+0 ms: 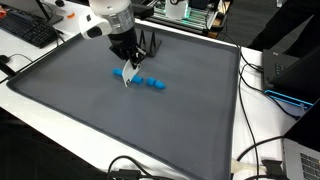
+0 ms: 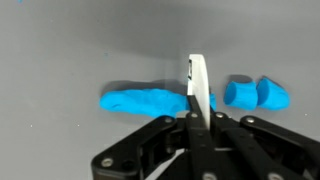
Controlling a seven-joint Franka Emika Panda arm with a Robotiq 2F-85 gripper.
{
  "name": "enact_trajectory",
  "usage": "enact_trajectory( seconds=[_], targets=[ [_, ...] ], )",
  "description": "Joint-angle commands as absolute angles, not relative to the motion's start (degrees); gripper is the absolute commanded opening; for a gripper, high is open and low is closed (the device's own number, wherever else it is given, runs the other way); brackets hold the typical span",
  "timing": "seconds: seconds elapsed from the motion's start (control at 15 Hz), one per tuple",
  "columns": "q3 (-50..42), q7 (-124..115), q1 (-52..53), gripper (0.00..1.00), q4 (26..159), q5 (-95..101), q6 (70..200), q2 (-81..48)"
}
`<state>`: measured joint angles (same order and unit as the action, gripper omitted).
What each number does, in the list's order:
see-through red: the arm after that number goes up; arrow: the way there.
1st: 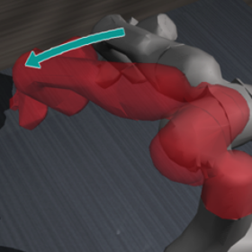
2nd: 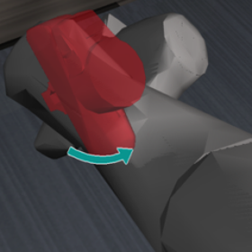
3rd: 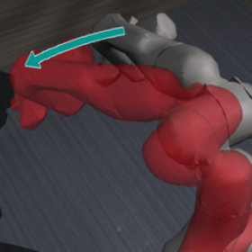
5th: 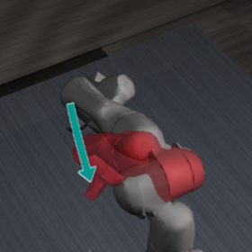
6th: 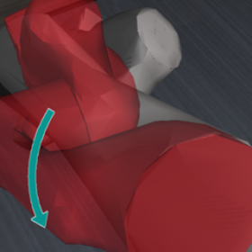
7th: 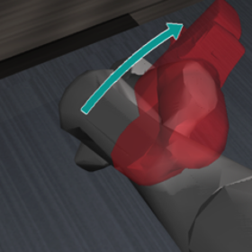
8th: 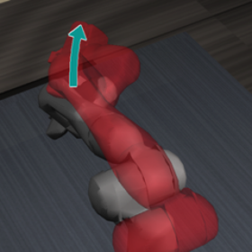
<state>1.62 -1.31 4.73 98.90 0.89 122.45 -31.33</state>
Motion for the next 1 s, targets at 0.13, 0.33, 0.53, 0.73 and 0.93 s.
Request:
enact_trajectory(
  seconds=[0.13,0.33,0.53,0.73,0.93],
  targets=[
    [1.7,0.2,4.3,0.01,99.1,1.7,124.5,-33.4],
    [1.8,0.5,4.2,0.01,99.2,1.6,125.0,-34.1],
    [1.8,0.5,4.2,0.01,99.3,1.5,125.2,-34.6],
    [1.9,0.8,4.1,0.01,99.4,1.3,125.3,-35.0],
    [2.0,1.0,3.9,0.01,99.7,1.1,125.2,-35.1]
  ],
)
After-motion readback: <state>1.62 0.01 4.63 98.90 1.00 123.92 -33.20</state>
